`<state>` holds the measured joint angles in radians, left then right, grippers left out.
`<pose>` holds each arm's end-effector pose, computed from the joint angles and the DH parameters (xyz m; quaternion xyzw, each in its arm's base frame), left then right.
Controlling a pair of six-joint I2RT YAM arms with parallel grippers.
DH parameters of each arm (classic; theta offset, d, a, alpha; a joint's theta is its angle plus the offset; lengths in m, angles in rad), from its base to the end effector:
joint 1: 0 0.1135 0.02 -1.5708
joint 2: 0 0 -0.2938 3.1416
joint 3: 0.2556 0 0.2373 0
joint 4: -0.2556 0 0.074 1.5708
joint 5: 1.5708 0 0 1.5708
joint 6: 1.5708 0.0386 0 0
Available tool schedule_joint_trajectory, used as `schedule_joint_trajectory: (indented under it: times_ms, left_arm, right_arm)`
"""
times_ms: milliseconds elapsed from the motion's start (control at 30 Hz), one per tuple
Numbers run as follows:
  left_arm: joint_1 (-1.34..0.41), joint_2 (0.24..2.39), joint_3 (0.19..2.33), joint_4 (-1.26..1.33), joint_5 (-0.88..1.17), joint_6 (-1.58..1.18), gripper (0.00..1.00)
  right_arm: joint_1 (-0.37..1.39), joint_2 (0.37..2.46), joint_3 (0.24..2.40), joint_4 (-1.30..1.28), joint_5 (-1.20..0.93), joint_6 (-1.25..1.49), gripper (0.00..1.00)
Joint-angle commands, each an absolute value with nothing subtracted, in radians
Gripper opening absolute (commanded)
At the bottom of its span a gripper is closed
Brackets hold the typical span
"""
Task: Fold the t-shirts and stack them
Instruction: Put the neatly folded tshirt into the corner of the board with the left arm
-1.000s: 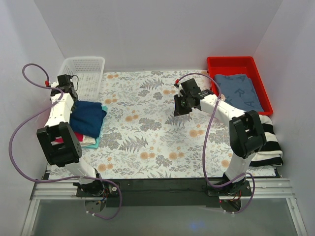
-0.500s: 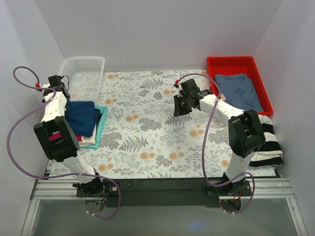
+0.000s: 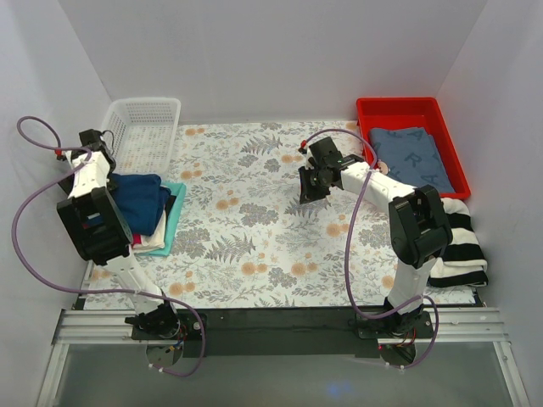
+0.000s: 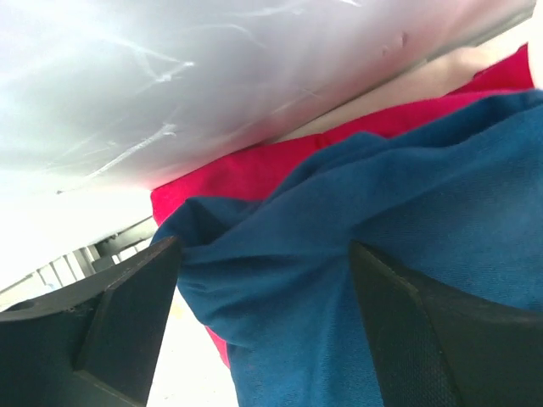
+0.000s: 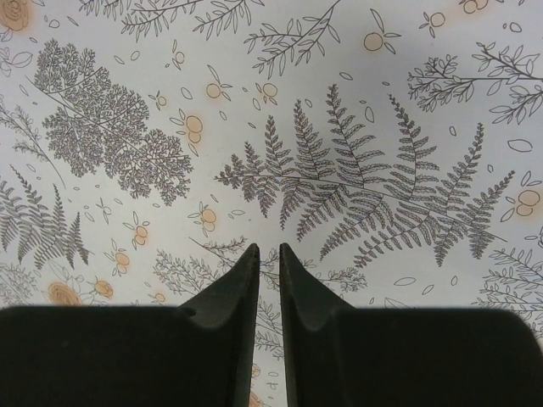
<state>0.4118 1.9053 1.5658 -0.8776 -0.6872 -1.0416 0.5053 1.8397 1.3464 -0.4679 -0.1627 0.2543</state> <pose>0.3466 0.1781 0.2737 -0.6601 0.6533 0.2640 0.2602 0.3407 0.1956 0.2490 -0.1432 0.9402 0.1829 0.2491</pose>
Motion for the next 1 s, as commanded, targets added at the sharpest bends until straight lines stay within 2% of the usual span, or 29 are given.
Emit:
schedule_joint_trajectory:
  times_ms: [0, 233, 333, 400, 533, 633, 967]
  left_arm:
    - [0.417, 1.833, 1.595, -0.884, -0.675, -1.091, 0.80]
    - [0.354, 1.663, 1.546, -0.863, -0.629, -1.077, 0.82]
    - [0.269, 1.599, 1.572, -0.882, -0.588, -1.097, 0.83]
    - [0.246, 1.550, 1.588, -0.888, -0.522, -1.106, 0.83]
    - [0.213, 1.473, 1.565, -0.885, -0.210, -1.162, 0.82]
    - [0.171, 1.401, 1.507, -0.845, -0.065, -1.177, 0.82]
    - [0.061, 1.191, 1.355, -0.726, 0.162, -1.149, 0.84]
  right_arm:
    - [0.508, 1.842, 1.390, -0.469, -0.167, 0.239, 0.20]
    - [0.508, 1.841, 1.387, -0.468, -0.164, 0.241, 0.20]
    - [0.508, 1.827, 1.384, -0.469, -0.155, 0.241, 0.20]
    - [0.509, 1.813, 1.379, -0.469, -0.140, 0.238, 0.20]
    - [0.509, 1.752, 1.368, -0.471, -0.089, 0.222, 0.21]
    - [0.509, 1.712, 1.355, -0.471, -0.043, 0.207, 0.21]
    - [0.508, 1.582, 1.272, -0.476, 0.052, 0.196, 0.22]
